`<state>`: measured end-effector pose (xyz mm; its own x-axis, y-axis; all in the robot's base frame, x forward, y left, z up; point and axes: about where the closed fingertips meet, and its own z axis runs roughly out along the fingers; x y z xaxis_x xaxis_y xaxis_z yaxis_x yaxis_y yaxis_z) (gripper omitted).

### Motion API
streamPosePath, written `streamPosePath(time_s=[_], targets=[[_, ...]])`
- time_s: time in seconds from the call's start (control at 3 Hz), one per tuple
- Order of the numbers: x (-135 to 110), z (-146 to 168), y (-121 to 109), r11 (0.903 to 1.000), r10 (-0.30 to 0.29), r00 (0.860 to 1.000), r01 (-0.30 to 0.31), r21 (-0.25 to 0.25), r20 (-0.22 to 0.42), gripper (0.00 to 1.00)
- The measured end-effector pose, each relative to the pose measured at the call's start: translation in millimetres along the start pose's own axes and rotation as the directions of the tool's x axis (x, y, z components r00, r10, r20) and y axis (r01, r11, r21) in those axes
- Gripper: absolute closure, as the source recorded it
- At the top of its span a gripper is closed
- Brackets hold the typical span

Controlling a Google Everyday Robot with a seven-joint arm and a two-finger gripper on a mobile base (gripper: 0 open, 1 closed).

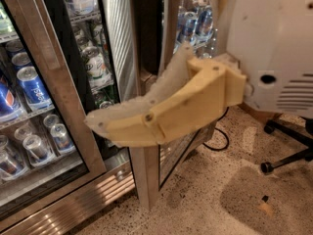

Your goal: Open right fridge door

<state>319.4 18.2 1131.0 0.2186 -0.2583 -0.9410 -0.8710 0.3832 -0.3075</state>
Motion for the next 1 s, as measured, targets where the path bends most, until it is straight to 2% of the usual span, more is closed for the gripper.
streamPosePath(time_s=[1.0], targets=[[0.0, 0.0, 0.0, 1.0, 0.0, 1.0, 0.0, 0.0, 0.0, 0.0]])
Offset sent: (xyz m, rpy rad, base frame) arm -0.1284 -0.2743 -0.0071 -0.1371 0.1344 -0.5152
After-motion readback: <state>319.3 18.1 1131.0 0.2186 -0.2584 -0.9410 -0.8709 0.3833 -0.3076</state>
